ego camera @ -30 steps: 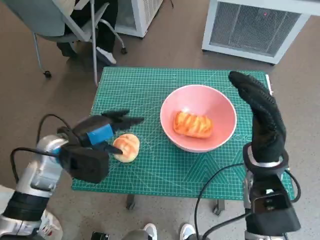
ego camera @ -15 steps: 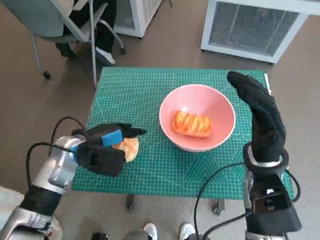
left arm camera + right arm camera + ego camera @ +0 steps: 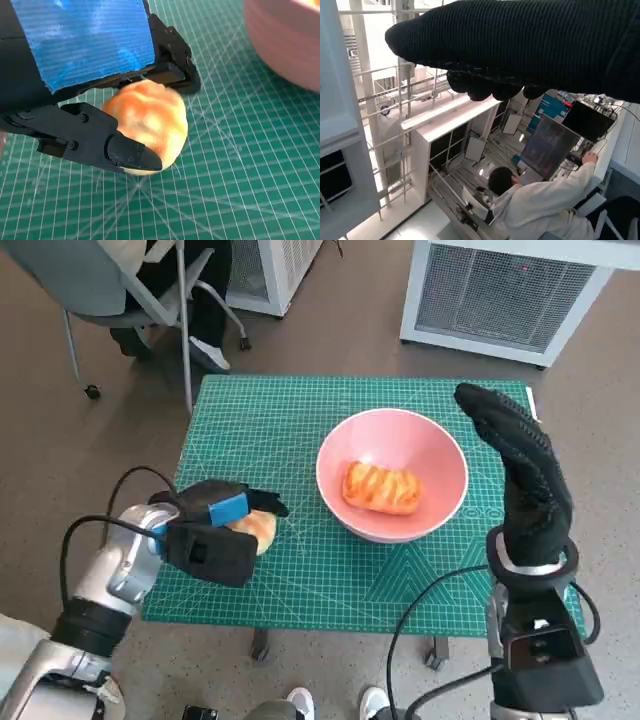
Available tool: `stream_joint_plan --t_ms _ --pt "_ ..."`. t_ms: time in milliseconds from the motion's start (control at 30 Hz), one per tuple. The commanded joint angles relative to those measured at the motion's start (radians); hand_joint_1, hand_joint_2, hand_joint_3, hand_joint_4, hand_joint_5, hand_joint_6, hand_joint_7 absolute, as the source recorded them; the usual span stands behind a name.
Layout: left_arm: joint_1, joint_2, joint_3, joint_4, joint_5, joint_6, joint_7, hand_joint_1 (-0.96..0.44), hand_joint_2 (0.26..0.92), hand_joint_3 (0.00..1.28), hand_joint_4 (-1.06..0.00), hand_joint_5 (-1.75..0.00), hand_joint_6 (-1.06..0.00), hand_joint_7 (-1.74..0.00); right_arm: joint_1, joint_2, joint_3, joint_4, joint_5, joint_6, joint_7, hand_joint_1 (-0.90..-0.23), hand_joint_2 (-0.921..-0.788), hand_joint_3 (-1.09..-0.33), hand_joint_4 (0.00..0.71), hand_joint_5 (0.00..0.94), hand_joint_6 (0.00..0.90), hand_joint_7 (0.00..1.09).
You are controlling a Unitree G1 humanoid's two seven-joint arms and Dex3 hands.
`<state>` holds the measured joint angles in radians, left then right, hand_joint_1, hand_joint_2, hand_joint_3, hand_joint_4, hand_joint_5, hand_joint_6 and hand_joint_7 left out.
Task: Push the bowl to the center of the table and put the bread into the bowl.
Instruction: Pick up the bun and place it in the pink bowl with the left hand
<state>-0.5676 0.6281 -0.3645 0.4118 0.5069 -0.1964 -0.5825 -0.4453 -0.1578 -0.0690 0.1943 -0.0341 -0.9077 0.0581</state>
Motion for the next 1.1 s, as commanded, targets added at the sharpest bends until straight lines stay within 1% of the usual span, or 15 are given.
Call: stream_joint_plan --t_ms 33,200,300,367,467,600,700,800,900,1100 --pt "0.008 0.040 0.056 -0.095 -0.026 0.006 -0.005 0.01 0.921 0.17 -0.59 -1.33 -0.51 -1.21 0.020 -0.008 0.000 -0.002 0.010 0.010 0.009 -0.330 -0.921 -0.566 0.413 0.032 -0.001 0.91" --pt "0.013 0.047 0.128 -0.229 -0.055 0.032 0.009 0.00 0.920 0.13 -0.62 -1.29 -0.55 -1.19 0.015 -0.008 -0.001 0.002 0.011 0.010 0.009 -0.333 -0.921 -0.566 0.412 0.032 -0.001 0.91" --pt "0.006 0.039 0.168 -0.292 -0.067 0.032 0.039 0.00 0.920 0.11 -0.64 -1.26 -0.58 -1.17 0.010 -0.007 -0.001 0.007 0.009 0.010 0.008 -0.334 -0.921 -0.566 0.412 0.032 -0.001 0.91" --pt "-0.016 0.025 0.191 -0.335 -0.069 0.028 0.068 0.00 0.921 0.09 -0.66 -1.24 -0.60 -1.15 0.005 -0.006 0.000 0.011 0.007 0.010 0.007 -0.334 -0.921 -0.566 0.412 0.032 -0.001 0.91" --pt "-0.044 0.007 0.204 -0.372 -0.066 0.031 0.092 0.00 0.920 0.07 -0.68 -1.20 -0.64 -1.12 -0.001 -0.006 0.000 0.018 0.007 0.007 0.008 -0.334 -0.921 -0.567 0.412 0.032 -0.001 0.91" --pt "-0.120 -0.055 0.195 -0.412 -0.049 0.021 0.152 0.00 0.915 0.02 -0.74 -1.13 -0.70 -1.07 -0.015 -0.007 0.005 0.036 0.017 0.001 0.015 -0.335 -0.921 -0.568 0.411 0.033 -0.001 0.91" --pt "-0.165 -0.099 0.173 -0.400 -0.030 -0.002 0.197 0.00 0.911 0.01 -0.76 -1.10 -0.72 -1.06 -0.020 -0.006 0.008 0.042 0.021 0.000 0.018 -0.337 -0.921 -0.568 0.411 0.033 -0.001 0.92" --pt "-0.211 -0.149 0.135 -0.353 -0.001 -0.037 0.247 0.00 0.910 0.01 -0.76 -1.08 -0.74 -1.06 -0.023 -0.004 0.011 0.039 0.021 0.003 0.021 -0.340 -0.921 -0.568 0.411 0.033 -0.001 0.92" --pt "-0.248 -0.186 0.104 -0.301 0.017 -0.073 0.283 0.00 0.917 0.02 -0.72 -1.10 -0.71 -1.11 -0.023 -0.003 0.013 0.036 0.024 0.006 0.023 -0.343 -0.921 -0.568 0.411 0.034 -0.001 0.92" --pt "-0.350 -0.270 0.027 -0.087 0.024 -0.198 0.324 0.00 0.920 0.07 -0.66 -1.16 -0.64 -1.18 -0.017 -0.003 0.015 0.027 0.034 0.014 0.031 -0.351 -0.921 -0.567 0.410 0.034 -0.001 0.93"
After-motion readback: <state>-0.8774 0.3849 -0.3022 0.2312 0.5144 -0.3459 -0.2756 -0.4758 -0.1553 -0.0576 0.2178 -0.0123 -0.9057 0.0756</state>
